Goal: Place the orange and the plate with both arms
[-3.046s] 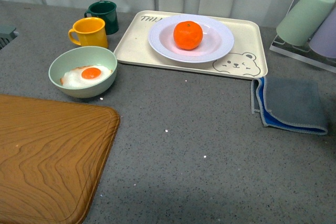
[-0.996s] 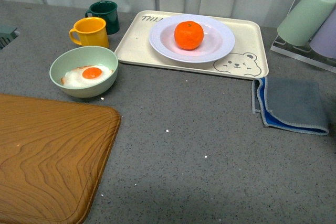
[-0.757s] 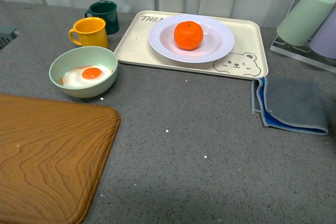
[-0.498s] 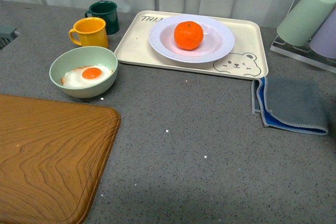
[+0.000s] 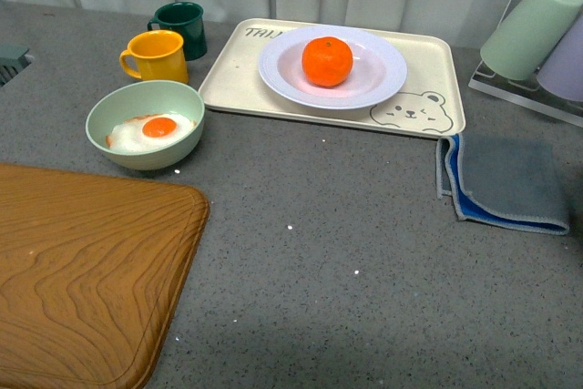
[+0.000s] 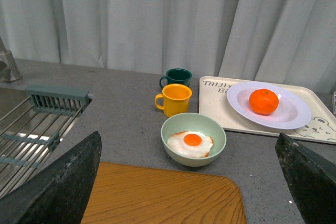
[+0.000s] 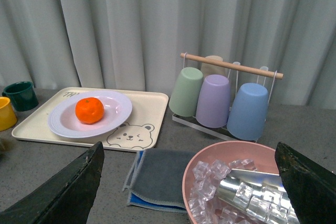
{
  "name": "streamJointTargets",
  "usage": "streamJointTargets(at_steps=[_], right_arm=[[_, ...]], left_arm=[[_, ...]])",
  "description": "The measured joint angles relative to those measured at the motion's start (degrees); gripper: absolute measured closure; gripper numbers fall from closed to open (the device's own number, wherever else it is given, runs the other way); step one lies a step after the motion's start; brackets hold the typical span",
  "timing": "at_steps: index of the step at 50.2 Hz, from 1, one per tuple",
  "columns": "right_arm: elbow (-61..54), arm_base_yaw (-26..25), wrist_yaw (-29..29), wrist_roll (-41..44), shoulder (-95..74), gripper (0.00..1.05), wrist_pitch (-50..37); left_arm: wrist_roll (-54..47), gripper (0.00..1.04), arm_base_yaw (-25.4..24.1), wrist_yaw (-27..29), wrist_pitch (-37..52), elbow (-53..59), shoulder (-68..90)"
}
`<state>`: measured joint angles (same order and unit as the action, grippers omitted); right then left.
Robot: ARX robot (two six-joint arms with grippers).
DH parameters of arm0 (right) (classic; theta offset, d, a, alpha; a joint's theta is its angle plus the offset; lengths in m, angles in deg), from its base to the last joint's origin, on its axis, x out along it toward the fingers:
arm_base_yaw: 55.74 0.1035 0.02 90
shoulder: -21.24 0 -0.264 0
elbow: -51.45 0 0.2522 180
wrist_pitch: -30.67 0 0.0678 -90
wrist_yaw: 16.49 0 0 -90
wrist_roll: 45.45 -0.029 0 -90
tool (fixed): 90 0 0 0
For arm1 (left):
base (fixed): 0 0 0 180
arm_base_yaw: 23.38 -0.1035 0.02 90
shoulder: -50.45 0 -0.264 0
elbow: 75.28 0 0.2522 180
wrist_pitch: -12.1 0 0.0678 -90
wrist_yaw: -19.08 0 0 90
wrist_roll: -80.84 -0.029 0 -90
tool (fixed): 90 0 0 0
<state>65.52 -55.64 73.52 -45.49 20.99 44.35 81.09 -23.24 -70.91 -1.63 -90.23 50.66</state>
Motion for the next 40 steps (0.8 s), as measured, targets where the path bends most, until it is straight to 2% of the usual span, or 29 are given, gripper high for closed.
streamJointTargets(at_steps=[40], right_arm=[[0.0, 0.0, 0.0, 0.0, 0.0, 0.09, 0.0]], left_arm=[[0.0, 0.07, 0.0, 0.0, 0.0, 0.0, 0.0]])
